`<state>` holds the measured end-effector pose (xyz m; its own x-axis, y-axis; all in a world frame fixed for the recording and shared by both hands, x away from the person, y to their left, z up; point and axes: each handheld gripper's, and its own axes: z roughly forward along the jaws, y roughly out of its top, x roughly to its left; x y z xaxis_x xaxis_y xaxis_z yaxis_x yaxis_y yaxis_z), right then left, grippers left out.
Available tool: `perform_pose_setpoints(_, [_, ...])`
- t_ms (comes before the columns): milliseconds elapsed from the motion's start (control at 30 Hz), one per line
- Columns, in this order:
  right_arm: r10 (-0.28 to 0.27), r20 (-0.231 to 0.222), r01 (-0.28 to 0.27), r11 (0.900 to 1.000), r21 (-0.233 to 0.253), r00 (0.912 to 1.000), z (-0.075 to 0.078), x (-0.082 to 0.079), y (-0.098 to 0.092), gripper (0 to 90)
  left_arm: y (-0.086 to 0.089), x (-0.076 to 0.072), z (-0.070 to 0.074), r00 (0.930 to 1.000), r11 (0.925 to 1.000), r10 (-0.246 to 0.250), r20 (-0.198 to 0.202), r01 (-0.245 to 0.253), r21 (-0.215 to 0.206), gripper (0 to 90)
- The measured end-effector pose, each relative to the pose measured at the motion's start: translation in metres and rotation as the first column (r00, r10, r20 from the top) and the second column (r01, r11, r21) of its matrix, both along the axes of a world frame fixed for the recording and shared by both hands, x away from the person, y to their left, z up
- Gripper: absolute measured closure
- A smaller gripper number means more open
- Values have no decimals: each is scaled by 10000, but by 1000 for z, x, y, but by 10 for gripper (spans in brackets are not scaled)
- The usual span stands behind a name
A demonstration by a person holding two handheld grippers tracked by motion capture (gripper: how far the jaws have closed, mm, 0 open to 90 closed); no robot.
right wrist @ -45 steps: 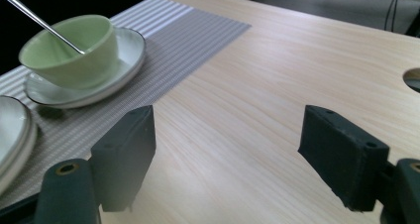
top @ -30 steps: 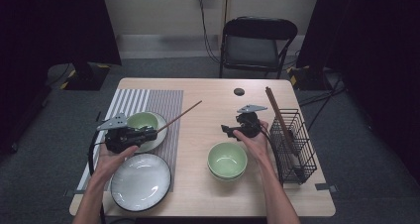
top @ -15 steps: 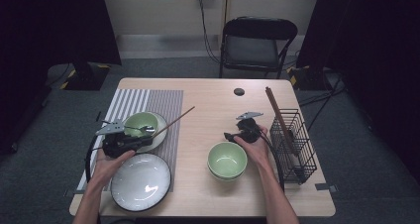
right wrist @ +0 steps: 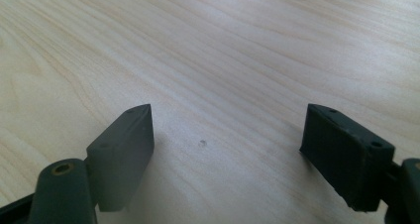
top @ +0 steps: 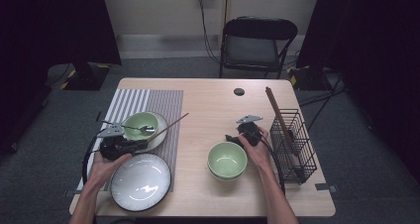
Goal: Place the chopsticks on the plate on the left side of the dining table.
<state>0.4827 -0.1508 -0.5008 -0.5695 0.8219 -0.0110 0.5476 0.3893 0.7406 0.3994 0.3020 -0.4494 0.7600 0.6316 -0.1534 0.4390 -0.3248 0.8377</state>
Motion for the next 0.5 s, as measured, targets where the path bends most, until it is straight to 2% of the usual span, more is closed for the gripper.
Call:
perform_pose_setpoints(433, [-1,0,1,10000,-2,10000,0,0,0,198,8,6,-18,9977,9989,396,-547,-381,282,842])
perform_pose_setpoints(500, [0,-2,0,10000,3,10000,0,0,0,198,9,6,-20,9975,9983,421,-567,-396,432,841])
